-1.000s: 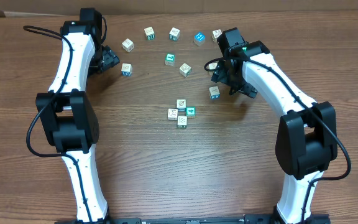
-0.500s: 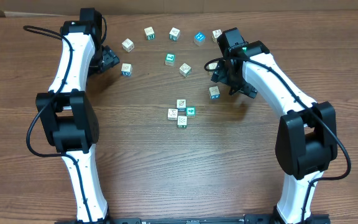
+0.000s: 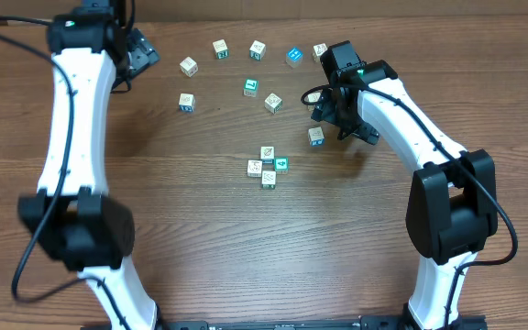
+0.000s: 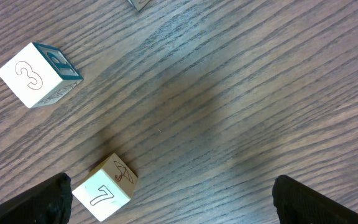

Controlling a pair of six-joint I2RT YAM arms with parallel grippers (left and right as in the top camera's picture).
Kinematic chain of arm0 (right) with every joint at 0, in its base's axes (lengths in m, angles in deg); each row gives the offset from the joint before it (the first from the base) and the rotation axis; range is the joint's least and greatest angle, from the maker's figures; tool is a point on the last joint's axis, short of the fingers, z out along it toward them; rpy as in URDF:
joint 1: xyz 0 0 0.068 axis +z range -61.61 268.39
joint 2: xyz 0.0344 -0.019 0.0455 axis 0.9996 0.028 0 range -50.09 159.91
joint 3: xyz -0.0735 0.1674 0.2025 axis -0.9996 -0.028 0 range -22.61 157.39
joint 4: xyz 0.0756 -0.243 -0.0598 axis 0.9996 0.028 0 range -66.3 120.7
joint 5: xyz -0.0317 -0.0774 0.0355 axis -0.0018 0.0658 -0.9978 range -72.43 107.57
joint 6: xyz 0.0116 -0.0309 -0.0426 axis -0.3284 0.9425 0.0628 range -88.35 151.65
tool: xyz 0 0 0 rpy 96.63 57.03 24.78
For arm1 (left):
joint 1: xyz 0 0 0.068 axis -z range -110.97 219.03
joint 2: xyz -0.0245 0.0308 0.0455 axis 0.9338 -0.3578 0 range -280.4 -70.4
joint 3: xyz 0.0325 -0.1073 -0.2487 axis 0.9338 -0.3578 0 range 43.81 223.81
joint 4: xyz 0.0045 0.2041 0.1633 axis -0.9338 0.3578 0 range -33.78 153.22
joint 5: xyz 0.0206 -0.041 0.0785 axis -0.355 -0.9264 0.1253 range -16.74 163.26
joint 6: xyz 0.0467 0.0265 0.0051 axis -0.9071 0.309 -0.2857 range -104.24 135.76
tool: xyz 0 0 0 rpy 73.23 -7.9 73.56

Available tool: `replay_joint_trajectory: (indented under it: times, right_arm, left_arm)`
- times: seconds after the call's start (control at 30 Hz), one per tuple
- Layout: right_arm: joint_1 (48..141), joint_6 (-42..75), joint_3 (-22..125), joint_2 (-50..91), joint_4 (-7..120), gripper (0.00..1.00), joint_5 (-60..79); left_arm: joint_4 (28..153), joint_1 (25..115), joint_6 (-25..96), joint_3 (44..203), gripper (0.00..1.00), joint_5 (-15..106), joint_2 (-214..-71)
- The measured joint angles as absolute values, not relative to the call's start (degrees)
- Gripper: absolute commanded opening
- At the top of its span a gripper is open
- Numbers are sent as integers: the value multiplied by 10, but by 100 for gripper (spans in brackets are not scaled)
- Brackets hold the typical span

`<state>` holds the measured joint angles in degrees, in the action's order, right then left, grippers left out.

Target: Form a circle

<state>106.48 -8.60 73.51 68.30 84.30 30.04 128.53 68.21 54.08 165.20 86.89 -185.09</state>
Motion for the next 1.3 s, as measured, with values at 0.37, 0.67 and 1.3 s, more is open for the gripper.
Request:
replay_joint_trajectory:
  times: [0.37, 0.67, 1.3]
  right_arm:
    - [1065, -86, 735, 683, 843, 100, 300]
    - [1065, -86, 735, 683, 843, 100, 300]
    - [1065, -86, 735, 683, 842, 100, 300]
  left_arm:
    - [1374, 683, 530, 1652, 100, 885, -1802]
    - [1343, 687, 530, 1581, 99, 861, -1802]
    - [982, 747, 420, 1207, 100, 801, -1709]
